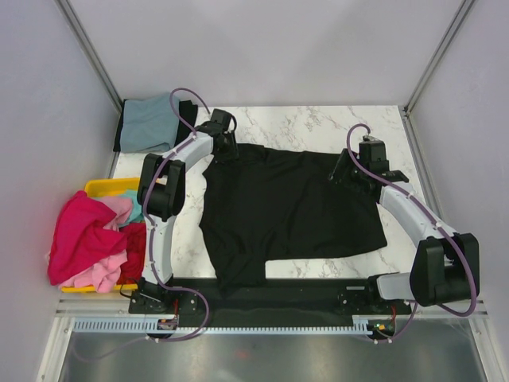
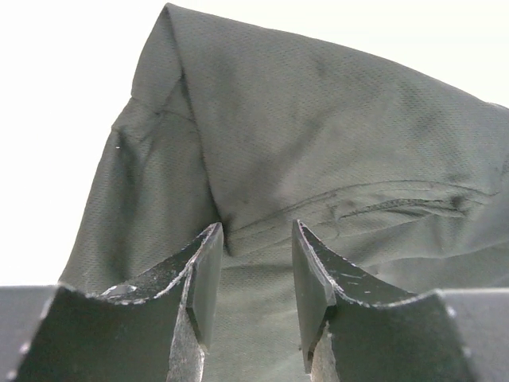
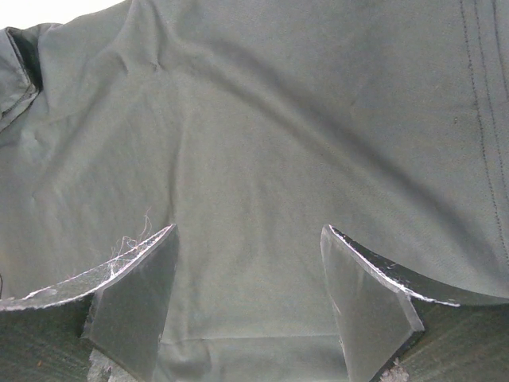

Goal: Fold and stack the t-shirts
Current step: Flatten the tshirt out

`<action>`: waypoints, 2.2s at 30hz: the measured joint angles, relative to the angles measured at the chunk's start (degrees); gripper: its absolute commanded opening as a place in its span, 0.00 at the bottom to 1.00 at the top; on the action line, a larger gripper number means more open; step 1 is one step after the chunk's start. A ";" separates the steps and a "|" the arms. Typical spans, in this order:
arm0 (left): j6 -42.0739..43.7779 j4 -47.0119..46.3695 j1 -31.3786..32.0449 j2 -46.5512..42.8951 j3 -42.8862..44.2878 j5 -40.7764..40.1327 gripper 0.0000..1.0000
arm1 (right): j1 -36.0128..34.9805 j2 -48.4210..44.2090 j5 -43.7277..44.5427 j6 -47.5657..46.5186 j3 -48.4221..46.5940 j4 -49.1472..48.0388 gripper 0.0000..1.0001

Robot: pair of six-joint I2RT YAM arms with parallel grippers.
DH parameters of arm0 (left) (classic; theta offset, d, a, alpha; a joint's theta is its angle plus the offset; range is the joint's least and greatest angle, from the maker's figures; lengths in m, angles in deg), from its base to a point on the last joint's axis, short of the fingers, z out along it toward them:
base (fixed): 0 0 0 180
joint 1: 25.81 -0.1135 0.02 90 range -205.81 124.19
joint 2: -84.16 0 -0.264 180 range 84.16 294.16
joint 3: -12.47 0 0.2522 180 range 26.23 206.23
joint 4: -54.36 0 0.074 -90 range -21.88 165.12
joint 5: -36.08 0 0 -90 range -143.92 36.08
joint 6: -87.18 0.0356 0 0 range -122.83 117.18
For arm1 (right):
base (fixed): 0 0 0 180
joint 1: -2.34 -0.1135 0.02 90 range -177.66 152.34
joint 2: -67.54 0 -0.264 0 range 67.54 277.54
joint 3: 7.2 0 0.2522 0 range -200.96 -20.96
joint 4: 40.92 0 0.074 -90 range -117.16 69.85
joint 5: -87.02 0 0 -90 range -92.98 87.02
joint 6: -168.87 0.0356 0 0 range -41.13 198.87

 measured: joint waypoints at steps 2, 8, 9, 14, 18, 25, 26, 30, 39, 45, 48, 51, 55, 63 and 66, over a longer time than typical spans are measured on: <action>0.07 0.02 0.00 -0.02 -0.02 -0.44 0.48 | 0.00 0.28 -0.02 0.02 0.00 -0.09 0.80; 0.28 0.02 0.00 -0.02 -0.04 -1.51 0.48 | 0.00 1.05 -0.09 0.00 0.13 -0.70 0.80; 0.31 0.02 0.00 -0.02 -0.04 -1.51 0.47 | 0.00 1.07 -0.09 0.02 0.22 -0.85 0.80; 0.33 0.02 0.00 -0.02 -0.04 -1.44 0.43 | 0.00 1.42 -0.07 0.00 0.57 -1.09 0.79; 0.33 0.02 0.11 -0.02 -0.04 -1.36 0.40 | 0.00 1.64 -0.07 0.00 0.94 -1.20 0.79; 0.33 0.04 0.87 0.28 -0.02 -1.27 0.39 | 0.00 1.88 -0.07 -0.28 1.11 -1.27 0.79; 0.33 0.09 0.87 0.28 -0.02 -1.29 0.40 | 0.00 1.90 -0.07 -0.35 1.11 -1.27 0.79; 0.35 0.26 0.94 0.28 -0.02 -1.42 0.43 | 0.00 1.92 -0.04 -0.39 1.25 -1.27 0.79; 0.61 1.11 1.38 0.28 -0.02 -2.82 0.37 | 0.00 2.23 -0.04 -0.42 1.53 -1.27 0.79; 0.87 1.31 2.01 0.28 -0.02 -3.32 0.20 | 0.00 2.25 -0.02 -0.42 1.75 -1.27 0.79; 0.90 1.33 2.29 0.28 -0.02 -3.45 0.07 | 0.00 2.25 -0.02 -0.42 1.79 -1.31 0.79; 1.09 1.38 2.38 0.28 0.13 -3.45 0.02 | 0.00 2.36 -0.02 -0.42 1.84 -1.31 0.79; 1.09 1.62 2.38 0.28 0.68 -3.39 0.02 | 0.00 2.56 -0.04 -0.44 1.86 -1.36 0.79; 1.11 2.78 2.36 0.28 3.37 -2.93 0.02 | 0.00 2.56 -0.02 -0.44 1.86 -1.68 0.78; 1.09 3.26 1.84 0.31 6.80 -1.49 0.02 | 0.00 2.56 -0.02 -0.44 1.86 -1.68 0.78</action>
